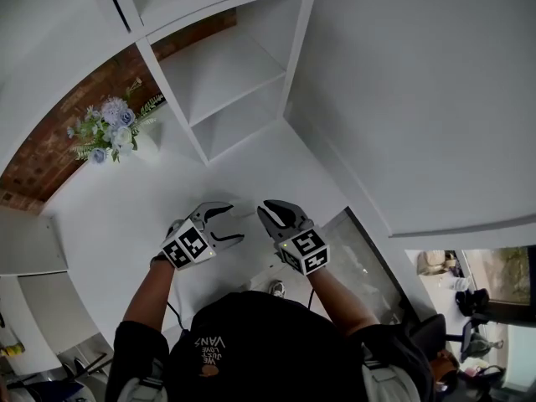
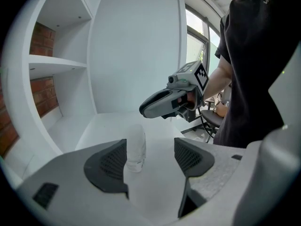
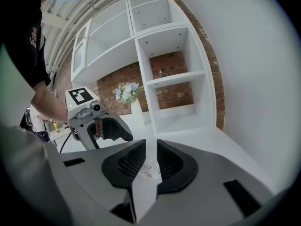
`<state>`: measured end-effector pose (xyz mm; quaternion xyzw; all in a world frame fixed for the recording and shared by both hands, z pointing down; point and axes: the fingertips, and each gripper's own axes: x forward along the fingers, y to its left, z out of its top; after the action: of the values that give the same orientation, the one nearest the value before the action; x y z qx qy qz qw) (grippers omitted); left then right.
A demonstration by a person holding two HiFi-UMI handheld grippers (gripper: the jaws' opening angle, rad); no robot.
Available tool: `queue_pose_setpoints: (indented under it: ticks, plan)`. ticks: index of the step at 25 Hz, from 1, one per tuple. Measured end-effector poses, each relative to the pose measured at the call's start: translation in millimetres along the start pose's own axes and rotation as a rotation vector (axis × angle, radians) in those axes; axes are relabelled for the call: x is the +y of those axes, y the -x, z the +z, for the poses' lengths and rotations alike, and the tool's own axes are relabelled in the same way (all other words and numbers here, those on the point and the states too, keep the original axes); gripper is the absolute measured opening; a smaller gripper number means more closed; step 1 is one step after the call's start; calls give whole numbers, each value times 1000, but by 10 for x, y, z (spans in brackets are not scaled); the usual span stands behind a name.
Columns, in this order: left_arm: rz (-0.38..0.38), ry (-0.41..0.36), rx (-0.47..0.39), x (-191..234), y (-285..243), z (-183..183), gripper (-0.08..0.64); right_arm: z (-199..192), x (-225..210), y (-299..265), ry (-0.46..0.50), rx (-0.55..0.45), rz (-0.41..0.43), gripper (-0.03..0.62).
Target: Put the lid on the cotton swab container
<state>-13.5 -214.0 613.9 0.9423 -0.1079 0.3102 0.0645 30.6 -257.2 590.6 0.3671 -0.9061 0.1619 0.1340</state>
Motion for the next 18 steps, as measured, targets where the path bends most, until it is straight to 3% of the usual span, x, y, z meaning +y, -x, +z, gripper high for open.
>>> queue_pose_setpoints:
  ticks: [18]
  plan:
    - [76, 238, -183, 141, 29, -4, 271, -117, 91, -272, 17, 47, 35, 0]
